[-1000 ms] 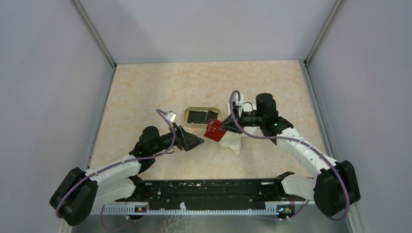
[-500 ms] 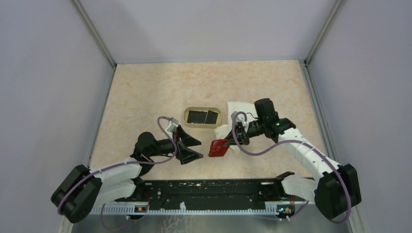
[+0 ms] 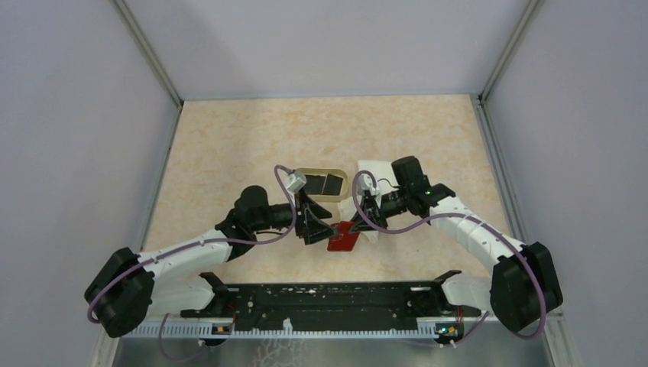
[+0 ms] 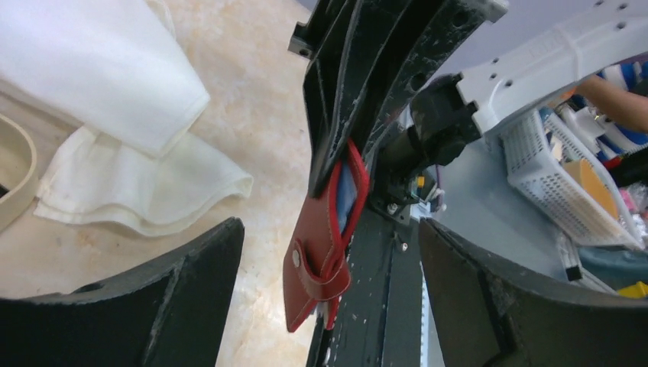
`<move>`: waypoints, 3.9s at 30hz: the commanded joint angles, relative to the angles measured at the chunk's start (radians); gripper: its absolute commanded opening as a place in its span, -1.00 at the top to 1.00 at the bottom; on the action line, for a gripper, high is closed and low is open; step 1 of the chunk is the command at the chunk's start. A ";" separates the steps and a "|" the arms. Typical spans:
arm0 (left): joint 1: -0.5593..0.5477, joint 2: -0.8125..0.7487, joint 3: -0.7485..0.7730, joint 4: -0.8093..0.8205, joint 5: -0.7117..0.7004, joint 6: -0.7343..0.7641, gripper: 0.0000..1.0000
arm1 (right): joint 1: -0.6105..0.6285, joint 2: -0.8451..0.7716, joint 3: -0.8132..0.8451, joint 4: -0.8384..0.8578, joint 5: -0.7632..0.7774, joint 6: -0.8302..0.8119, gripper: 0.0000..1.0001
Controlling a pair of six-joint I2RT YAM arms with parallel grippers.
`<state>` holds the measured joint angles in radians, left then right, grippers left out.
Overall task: Put the credit cards into the card holder
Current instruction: Open the card holder at the center of the board.
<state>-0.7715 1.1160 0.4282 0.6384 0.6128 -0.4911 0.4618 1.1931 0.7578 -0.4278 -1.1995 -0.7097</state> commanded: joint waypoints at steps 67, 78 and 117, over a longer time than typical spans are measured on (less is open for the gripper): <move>-0.068 0.150 0.245 -0.389 -0.873 -0.947 -0.57 | 0.301 0.008 0.038 0.351 1.019 0.308 1.00; -0.068 -0.141 -0.239 0.385 -0.535 -0.145 -0.98 | 0.031 -0.011 0.080 0.207 0.232 0.375 1.00; -0.068 0.029 -0.215 0.453 -0.193 -0.137 1.00 | 0.080 0.024 0.142 0.019 0.242 0.152 -0.01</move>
<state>-0.8356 1.1511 0.1471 1.2564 0.4599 -0.5438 0.5301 1.2850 0.8303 -0.3687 -1.1866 -0.4370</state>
